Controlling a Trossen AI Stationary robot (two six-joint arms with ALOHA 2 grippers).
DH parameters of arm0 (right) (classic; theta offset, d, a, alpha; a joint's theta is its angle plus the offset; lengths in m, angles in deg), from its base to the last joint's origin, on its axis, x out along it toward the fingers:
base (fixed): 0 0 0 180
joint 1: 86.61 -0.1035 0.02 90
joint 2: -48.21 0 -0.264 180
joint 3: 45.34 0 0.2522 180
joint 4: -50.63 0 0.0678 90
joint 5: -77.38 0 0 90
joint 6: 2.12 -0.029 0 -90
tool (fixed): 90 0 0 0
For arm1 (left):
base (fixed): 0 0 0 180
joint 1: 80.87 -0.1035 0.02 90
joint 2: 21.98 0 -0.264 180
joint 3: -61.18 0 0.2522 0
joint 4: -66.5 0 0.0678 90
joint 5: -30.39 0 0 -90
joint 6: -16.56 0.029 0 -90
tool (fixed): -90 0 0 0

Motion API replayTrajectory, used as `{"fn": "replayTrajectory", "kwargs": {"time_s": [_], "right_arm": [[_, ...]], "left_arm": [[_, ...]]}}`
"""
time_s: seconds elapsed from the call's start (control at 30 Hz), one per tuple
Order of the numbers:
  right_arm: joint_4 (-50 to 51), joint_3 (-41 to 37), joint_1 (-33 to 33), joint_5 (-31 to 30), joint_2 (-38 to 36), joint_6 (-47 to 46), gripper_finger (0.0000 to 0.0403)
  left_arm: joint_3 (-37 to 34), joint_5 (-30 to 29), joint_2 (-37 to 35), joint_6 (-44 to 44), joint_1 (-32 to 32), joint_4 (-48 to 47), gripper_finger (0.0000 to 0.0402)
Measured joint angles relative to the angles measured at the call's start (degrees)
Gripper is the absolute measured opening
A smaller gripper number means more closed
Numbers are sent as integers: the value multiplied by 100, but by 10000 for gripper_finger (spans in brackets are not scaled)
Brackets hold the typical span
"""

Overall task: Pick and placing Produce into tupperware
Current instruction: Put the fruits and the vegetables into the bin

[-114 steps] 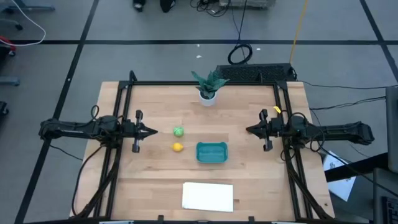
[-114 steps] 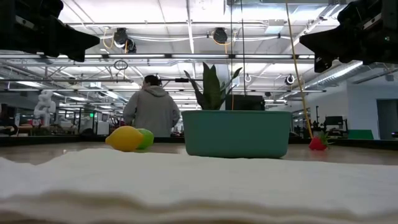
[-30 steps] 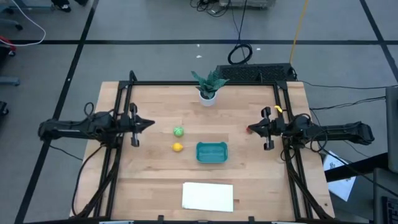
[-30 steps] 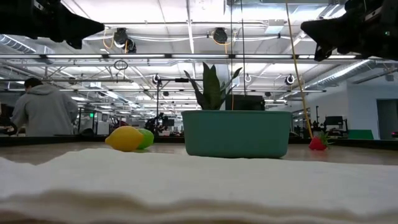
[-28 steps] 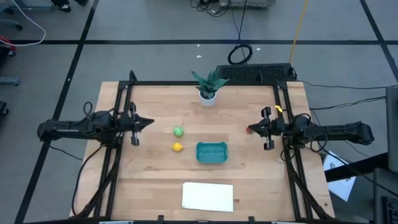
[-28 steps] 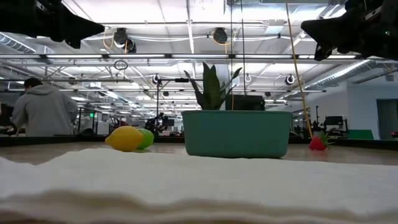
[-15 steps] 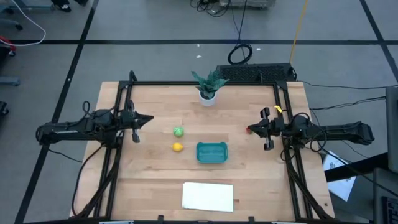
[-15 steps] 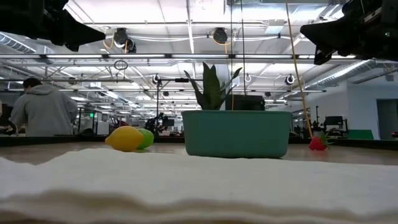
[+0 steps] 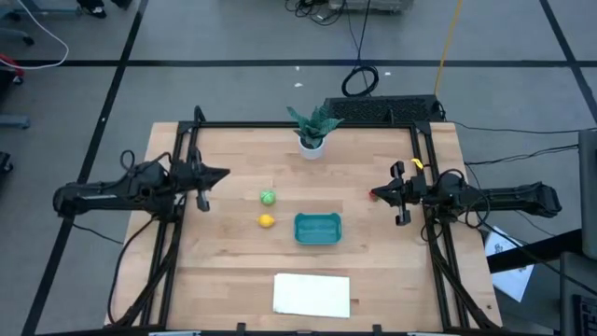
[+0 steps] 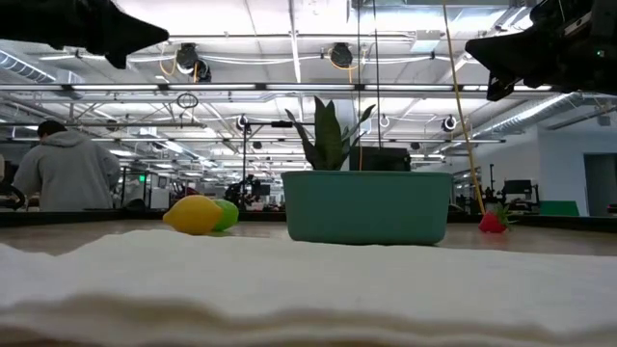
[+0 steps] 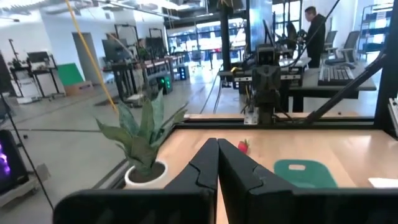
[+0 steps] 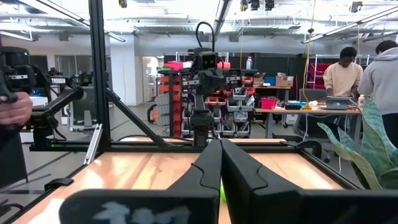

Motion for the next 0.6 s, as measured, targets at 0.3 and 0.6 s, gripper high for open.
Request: {"fn": "replayTrajectory", "kwargs": {"time_s": [0.3, 0.6], "right_arm": [[54, 0, 0, 0, 1, -9, 0], [90, -1, 0, 0, 0, -11, 0]], "left_arm": [[936, 150, 1264, 129, -6, -3, 10], [1873, 811, 2308, 336, -356, -269, 10]]}}
